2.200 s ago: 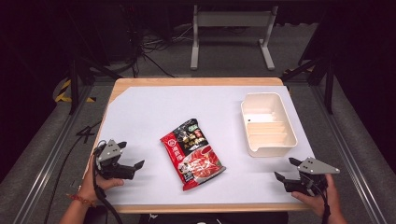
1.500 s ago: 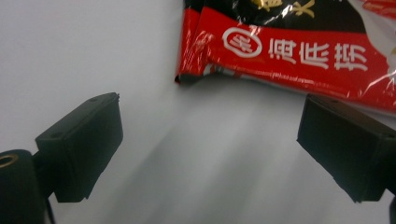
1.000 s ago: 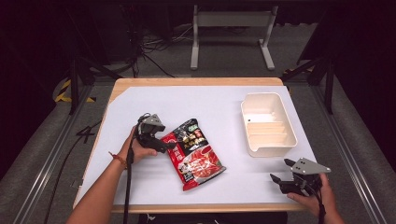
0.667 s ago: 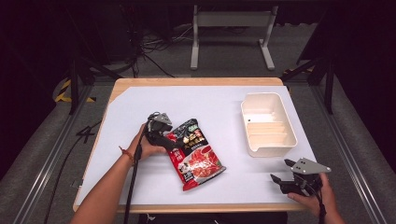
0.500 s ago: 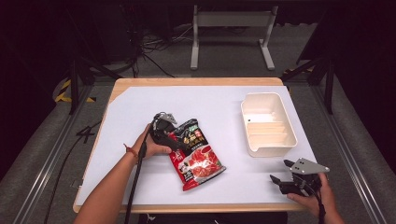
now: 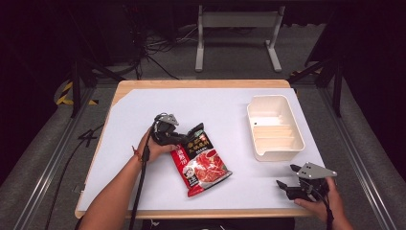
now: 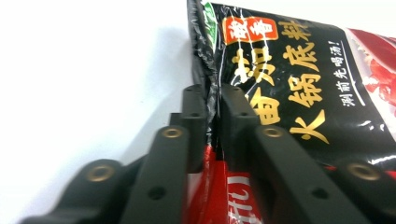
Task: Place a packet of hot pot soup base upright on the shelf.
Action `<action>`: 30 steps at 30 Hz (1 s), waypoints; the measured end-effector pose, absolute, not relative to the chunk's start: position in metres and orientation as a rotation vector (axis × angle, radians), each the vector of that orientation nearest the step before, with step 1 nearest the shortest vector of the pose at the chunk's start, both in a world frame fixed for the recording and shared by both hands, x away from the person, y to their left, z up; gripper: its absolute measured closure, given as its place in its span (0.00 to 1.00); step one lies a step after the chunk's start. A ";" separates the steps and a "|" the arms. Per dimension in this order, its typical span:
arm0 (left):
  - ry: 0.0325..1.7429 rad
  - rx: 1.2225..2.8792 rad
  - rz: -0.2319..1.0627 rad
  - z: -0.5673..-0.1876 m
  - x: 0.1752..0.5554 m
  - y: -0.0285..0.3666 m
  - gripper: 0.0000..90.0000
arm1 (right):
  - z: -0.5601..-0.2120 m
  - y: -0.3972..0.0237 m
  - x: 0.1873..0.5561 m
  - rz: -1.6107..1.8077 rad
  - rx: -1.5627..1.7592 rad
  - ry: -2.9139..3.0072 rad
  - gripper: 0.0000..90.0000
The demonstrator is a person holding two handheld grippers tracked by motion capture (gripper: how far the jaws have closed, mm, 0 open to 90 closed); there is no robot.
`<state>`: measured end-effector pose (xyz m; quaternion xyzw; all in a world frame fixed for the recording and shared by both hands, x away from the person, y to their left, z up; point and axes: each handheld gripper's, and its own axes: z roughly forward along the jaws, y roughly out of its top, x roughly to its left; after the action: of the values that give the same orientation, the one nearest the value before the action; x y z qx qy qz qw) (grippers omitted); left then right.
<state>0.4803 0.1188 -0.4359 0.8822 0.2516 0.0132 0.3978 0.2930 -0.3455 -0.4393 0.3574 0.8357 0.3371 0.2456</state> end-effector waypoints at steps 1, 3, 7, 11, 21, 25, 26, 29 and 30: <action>0.637 2.234 0.042 -0.435 0.480 0.119 0.96 | -0.439 -0.346 0.293 0.922 0.981 2.278 0.26; 0.637 2.228 0.068 -0.433 0.477 0.118 0.96 | -0.439 -0.346 0.293 0.923 0.981 2.276 0.26; 0.635 2.176 0.096 -0.422 0.470 0.121 0.96 | -0.437 -0.347 0.292 0.929 0.980 2.265 0.26; 0.611 2.145 0.169 -0.412 0.461 0.119 0.97 | -0.437 -0.349 0.291 0.929 0.988 2.254 0.26; 0.556 2.038 0.211 -0.384 0.443 0.123 0.97 | -0.439 -0.351 0.292 0.905 1.001 2.246 0.26; 0.562 1.989 0.271 -0.372 0.437 0.125 0.97 | -0.439 -0.351 0.292 0.904 0.997 2.247 0.26; 0.564 1.978 0.281 -0.370 0.436 0.125 0.97 | -0.439 -0.351 0.292 0.903 0.998 2.248 0.26; 0.557 1.950 0.288 -0.362 0.435 0.120 0.97 | -0.440 -0.351 0.294 0.894 1.006 2.251 0.26; 0.552 1.947 0.286 -0.358 0.435 0.118 0.97 | -0.440 -0.351 0.294 0.893 1.008 2.253 0.26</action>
<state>0.4352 0.1183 -0.3583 0.8127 0.2302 0.1193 0.5218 0.2940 -0.3513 -0.4405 0.3714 0.8297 0.3290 0.2557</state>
